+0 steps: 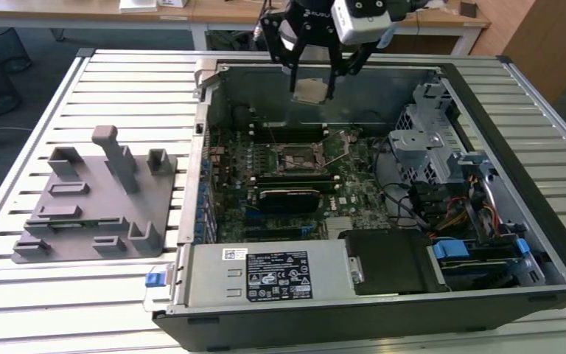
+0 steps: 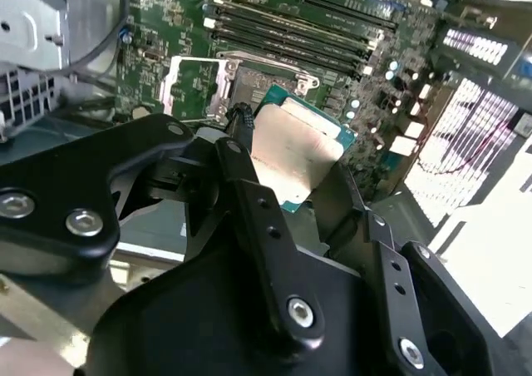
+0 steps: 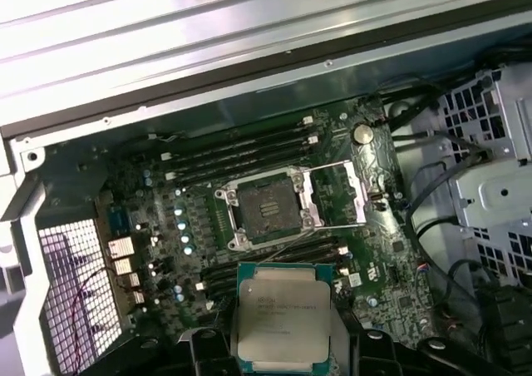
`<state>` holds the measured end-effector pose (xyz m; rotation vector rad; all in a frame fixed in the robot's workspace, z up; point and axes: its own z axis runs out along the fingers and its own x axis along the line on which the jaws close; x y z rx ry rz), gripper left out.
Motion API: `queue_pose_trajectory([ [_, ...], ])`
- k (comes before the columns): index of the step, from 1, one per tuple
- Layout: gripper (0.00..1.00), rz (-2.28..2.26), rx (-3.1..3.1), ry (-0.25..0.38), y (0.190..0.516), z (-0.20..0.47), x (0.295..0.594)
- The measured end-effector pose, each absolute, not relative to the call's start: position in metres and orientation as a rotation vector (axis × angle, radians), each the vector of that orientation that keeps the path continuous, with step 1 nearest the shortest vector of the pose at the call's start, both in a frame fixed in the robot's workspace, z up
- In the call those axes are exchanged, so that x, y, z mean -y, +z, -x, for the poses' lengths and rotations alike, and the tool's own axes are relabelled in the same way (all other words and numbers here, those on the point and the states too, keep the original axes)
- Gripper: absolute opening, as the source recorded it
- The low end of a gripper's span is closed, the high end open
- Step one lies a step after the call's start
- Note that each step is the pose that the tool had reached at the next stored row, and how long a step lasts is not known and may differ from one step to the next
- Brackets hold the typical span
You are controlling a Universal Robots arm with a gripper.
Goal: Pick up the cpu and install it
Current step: 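Place the cpu into insertion slot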
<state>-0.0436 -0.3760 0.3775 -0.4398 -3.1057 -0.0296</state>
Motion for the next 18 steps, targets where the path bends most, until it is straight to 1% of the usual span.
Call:
queue_pose_trajectory([
  [18,0.53,0.914,3.004,-0.028,0.3749,0.0436,0.3761],
])
